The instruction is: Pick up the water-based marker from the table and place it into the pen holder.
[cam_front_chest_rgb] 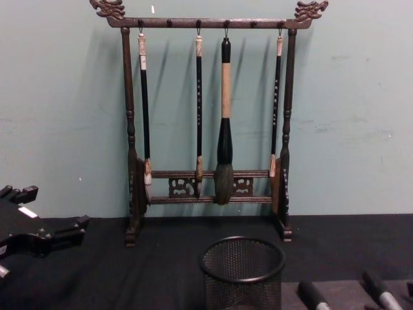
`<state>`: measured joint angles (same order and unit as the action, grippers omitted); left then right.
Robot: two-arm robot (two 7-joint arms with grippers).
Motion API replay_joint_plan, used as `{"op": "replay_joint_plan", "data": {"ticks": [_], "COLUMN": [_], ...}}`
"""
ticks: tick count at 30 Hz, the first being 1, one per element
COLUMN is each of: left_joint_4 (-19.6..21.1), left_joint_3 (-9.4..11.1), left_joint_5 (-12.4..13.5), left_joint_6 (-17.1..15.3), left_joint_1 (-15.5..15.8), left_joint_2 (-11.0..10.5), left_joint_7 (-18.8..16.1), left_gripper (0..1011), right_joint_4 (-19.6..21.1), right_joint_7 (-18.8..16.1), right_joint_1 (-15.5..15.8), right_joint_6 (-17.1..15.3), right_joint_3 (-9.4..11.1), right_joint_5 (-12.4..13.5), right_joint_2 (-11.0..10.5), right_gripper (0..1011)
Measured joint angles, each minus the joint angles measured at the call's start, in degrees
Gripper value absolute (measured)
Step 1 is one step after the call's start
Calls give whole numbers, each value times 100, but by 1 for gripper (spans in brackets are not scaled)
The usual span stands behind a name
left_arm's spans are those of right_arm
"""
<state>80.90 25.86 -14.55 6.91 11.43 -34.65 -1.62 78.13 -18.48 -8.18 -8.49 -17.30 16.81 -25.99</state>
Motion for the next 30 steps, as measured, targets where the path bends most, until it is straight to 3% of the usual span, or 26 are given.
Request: {"op": "replay_joint_plan", "data": {"ticks": [12, 30], "left_joint_4": [0, 0], "left_joint_3": [0, 0], "left_joint_5": [0, 0], "left_joint_6": [0, 0], "left_joint_1": [0, 0], "left_joint_2": [0, 0], "left_joint_7": [0, 0], "left_gripper": [1009, 1009], "right_joint_4": [-64, -57], "right_joint_7": [-102, -96], "right_joint_1": [5, 4], "right_joint_6": [-34, -37], "right_joint_3": [111, 100], "right_joint_5": [-106, -106], "right_joint_2": [108, 99], "right_gripper": [1002, 1003]}}
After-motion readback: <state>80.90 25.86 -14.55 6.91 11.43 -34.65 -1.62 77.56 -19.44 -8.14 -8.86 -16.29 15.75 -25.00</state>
